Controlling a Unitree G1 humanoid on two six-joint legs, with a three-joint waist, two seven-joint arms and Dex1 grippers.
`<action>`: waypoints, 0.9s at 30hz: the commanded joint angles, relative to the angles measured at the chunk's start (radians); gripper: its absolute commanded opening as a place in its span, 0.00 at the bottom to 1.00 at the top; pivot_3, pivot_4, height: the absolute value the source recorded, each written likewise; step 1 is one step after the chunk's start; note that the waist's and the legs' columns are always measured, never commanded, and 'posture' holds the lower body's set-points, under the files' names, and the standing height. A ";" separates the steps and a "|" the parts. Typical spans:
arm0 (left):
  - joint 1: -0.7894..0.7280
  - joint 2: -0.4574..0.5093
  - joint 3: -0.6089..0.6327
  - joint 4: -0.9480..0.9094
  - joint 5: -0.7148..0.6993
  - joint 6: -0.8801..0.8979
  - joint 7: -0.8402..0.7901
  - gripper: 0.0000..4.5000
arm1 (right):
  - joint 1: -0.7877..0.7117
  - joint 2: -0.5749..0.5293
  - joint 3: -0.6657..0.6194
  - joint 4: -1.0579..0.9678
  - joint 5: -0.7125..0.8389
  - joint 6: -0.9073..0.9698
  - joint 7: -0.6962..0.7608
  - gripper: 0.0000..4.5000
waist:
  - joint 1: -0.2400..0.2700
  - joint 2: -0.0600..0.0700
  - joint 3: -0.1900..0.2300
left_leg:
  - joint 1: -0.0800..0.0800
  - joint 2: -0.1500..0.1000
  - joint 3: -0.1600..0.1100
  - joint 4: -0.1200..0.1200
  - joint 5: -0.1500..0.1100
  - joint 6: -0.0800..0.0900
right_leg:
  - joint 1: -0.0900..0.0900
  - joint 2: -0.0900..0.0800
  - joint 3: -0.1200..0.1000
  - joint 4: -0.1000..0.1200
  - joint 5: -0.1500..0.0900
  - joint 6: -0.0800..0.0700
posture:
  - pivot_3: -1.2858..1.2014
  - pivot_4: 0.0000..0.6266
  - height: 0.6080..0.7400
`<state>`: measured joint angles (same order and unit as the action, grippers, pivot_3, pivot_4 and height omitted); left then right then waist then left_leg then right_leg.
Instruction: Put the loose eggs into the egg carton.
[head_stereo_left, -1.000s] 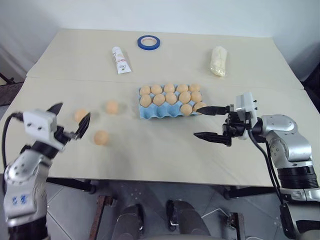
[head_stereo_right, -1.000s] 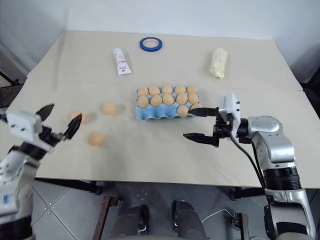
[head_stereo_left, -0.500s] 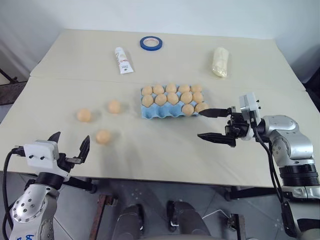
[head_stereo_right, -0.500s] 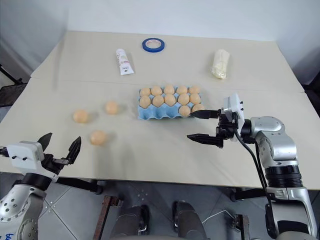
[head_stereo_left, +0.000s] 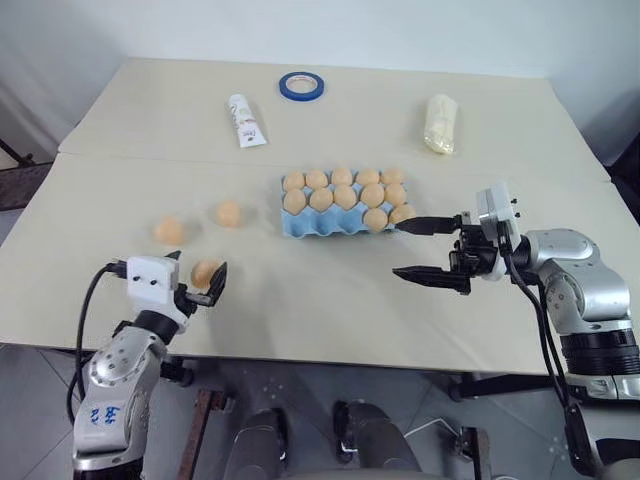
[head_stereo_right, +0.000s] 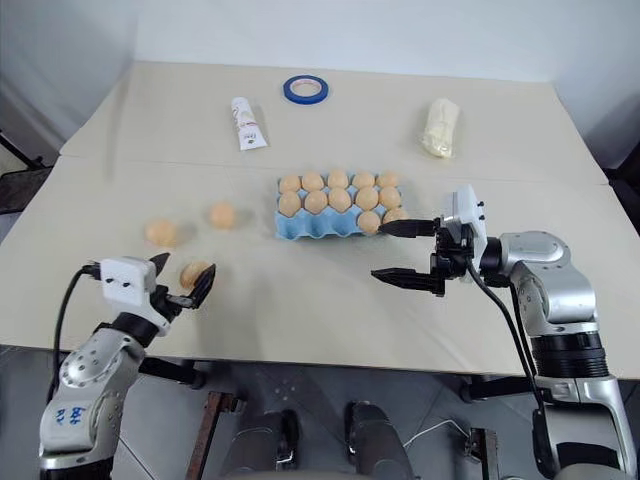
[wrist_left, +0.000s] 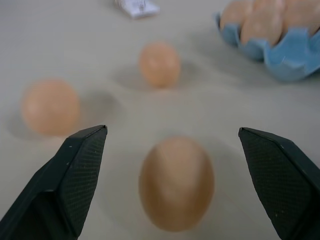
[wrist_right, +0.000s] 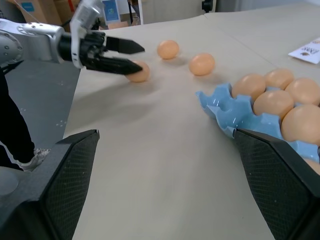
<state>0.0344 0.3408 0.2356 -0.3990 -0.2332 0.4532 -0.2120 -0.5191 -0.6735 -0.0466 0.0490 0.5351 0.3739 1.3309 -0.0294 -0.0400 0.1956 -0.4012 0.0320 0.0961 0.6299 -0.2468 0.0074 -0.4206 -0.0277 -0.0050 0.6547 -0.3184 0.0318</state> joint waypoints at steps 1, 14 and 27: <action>-0.024 0.014 -0.028 0.033 0.006 0.001 -0.028 1.00 | 0.012 -0.025 -0.037 -0.053 0.019 0.007 -0.019 1.00 | 0.001 0.000 0.000 | 0.000 0.000 0.000 0.000 0.000 0.000 | 0.000 0.000 0.000 0.000 0.000 0.000 | 0.52 0.24 1.00; -0.053 0.021 -0.077 0.053 0.045 -0.057 -0.056 0.38 | 0.025 -0.042 -0.039 -0.055 0.018 0.008 -0.041 1.00 | 0.002 0.000 0.000 | 0.000 0.000 0.000 0.000 0.000 0.000 | 0.000 -0.001 0.000 0.000 0.000 0.000 | 0.52 0.24 1.00; -0.411 -0.179 -0.273 0.189 0.122 -0.169 0.005 0.38 | 0.102 -0.041 -0.104 -0.093 0.055 -0.021 -0.047 1.00 | 0.026 0.000 0.000 | -0.002 -0.001 0.000 0.002 0.001 0.001 | 0.001 0.000 0.000 0.000 0.002 0.003 | 0.52 0.24 1.00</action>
<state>-0.3490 0.1760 -0.0206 -0.2404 -0.1156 0.3133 -0.2104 -0.4203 -0.6993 -0.0984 -0.0007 0.5588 0.3716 1.2812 -0.0034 -0.0397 0.1954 -0.4026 0.0308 0.0965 0.6324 -0.2463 0.0084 -0.4201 -0.0269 -0.0047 0.6545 -0.3164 0.0352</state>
